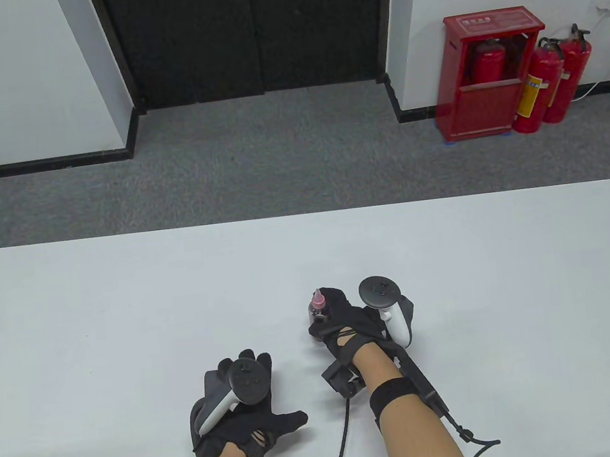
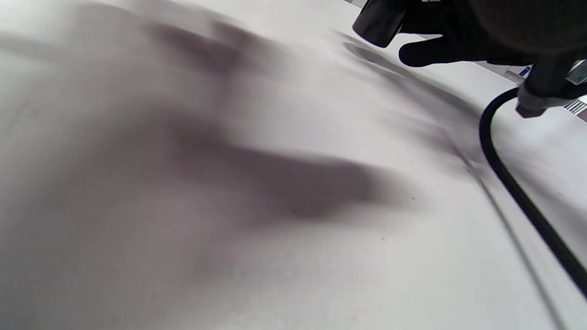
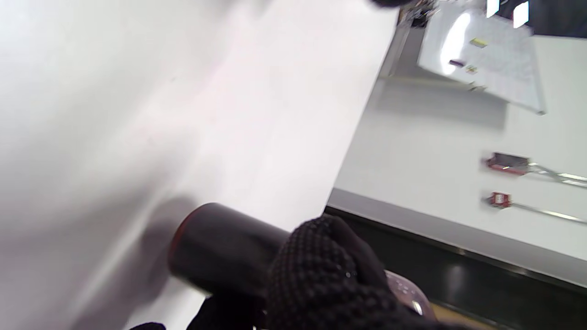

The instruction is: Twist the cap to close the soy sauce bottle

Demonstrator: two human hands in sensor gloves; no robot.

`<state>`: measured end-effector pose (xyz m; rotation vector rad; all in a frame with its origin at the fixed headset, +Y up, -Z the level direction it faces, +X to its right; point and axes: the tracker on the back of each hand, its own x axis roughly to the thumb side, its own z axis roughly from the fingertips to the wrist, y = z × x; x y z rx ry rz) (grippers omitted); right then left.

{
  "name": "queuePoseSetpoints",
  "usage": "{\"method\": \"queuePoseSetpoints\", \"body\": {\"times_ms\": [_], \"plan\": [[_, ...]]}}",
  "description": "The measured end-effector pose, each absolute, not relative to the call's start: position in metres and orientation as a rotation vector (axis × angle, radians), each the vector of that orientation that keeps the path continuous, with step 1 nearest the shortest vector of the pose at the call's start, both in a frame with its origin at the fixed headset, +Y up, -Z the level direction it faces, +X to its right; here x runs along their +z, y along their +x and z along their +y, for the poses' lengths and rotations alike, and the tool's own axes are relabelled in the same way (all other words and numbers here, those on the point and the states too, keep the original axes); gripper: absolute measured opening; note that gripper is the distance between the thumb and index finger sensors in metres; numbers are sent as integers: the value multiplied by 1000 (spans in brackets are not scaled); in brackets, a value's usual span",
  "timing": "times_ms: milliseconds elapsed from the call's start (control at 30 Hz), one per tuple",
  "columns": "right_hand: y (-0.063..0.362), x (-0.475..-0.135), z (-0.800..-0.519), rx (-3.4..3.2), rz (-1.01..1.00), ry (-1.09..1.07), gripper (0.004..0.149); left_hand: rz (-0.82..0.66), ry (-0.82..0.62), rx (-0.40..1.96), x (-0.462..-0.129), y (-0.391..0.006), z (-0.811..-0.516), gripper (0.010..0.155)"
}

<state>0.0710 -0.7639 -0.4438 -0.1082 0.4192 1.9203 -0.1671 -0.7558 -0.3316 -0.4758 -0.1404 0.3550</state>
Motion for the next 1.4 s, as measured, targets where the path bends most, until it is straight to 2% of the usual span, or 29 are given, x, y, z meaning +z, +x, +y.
{"method": "queuePoseSetpoints", "body": {"times_ms": [200, 333, 433, 600, 700, 800, 833, 900, 1000, 1167, 1400], "plan": [[69, -444, -773, 1999, 386, -131, 76, -140, -512, 351, -335, -167, -762, 120], [75, -436, -769, 1968, 417, -119, 91, -123, -523, 362, -337, -171, -762, 118], [97, -417, -761, 1968, 434, -72, 96, -98, -490, 390, -337, -177, -758, 116], [160, -370, -744, 2077, 506, 16, 90, -93, -462, 378, -339, -179, -752, 118], [190, -344, -736, 2191, 429, 102, 85, -92, -464, 363, -338, -179, -752, 118], [211, -324, -741, 2231, 327, 112, 81, -96, -467, 340, -337, -179, -750, 117], [212, -323, -743, 2224, 322, 112, 82, -96, -465, 333, -337, -179, -750, 116], [214, -325, -739, 2109, 441, 117, 83, -98, -458, 310, -336, -179, -749, 117], [211, -328, -738, 2100, 346, 177, 82, -105, -455, 298, -334, -177, -746, 117], [214, -329, -748, 2075, 469, 212, 82, -99, -428, 278, -333, -176, -739, 116], [217, -323, -746, 2047, 444, 203, 82, -107, -426, 253, -333, -171, -736, 116]]}}
